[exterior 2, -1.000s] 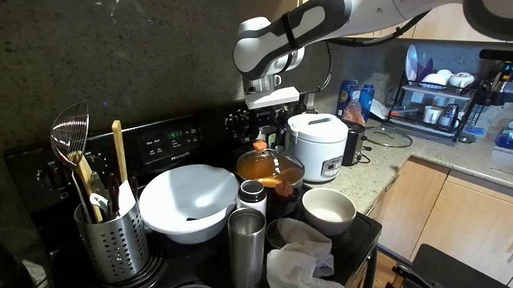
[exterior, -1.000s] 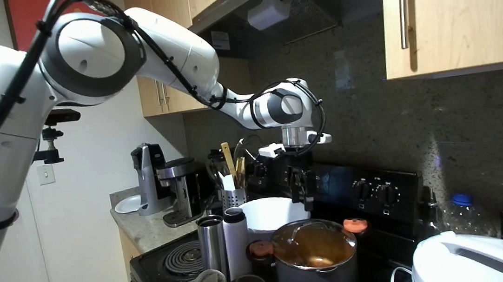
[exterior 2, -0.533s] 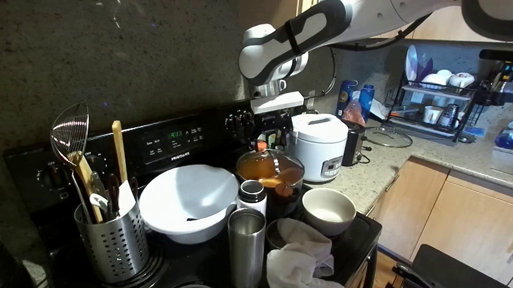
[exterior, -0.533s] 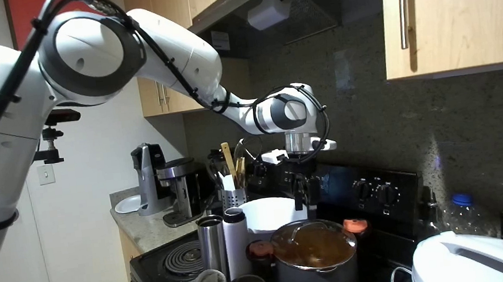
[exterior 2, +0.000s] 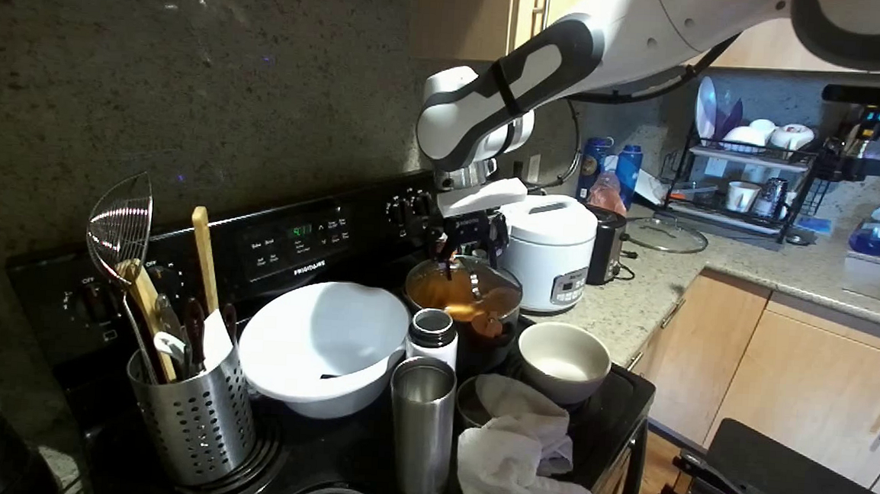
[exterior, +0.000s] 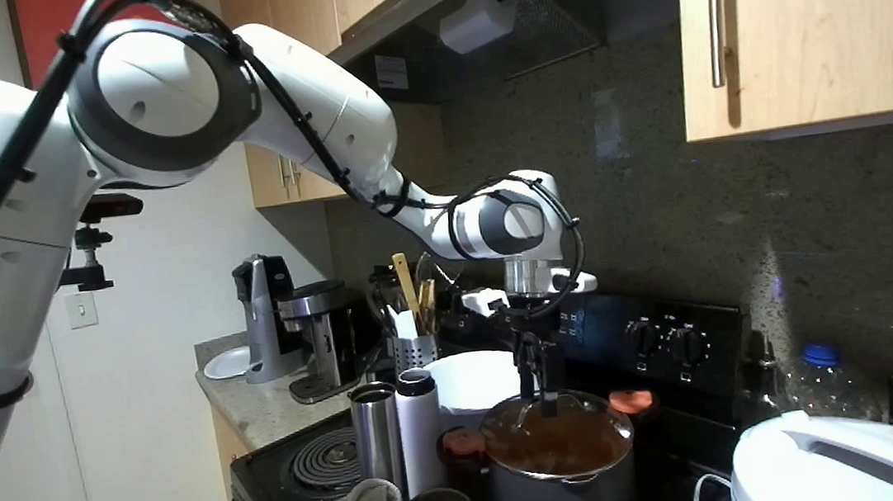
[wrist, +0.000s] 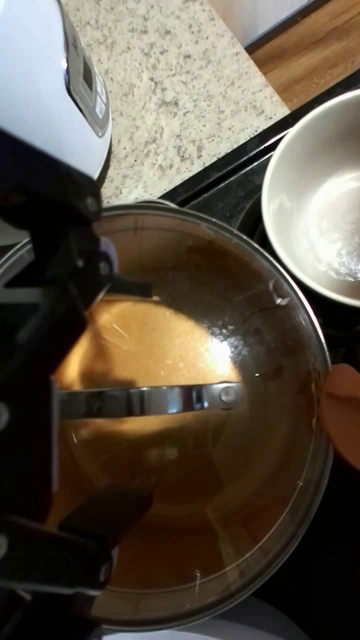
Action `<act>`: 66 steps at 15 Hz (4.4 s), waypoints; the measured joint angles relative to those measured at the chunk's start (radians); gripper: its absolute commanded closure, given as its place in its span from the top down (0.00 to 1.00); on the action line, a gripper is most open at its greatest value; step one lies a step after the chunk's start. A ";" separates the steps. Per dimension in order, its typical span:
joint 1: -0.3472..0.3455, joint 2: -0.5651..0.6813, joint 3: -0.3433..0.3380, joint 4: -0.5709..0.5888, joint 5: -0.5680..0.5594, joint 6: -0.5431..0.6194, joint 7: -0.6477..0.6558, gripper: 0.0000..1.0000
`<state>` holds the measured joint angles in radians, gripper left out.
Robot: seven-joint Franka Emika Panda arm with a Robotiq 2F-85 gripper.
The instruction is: Move the pot to the front left plate
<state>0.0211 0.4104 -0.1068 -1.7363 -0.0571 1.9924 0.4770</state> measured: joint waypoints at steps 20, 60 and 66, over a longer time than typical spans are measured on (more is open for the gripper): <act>0.009 -0.015 0.000 -0.045 0.007 0.115 0.021 0.04; 0.040 -0.095 -0.012 0.117 -0.026 0.008 0.067 0.04; 0.067 -0.107 -0.005 0.178 -0.056 -0.040 0.102 0.04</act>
<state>0.0882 0.3031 -0.1119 -1.5582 -0.1127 1.9522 0.5793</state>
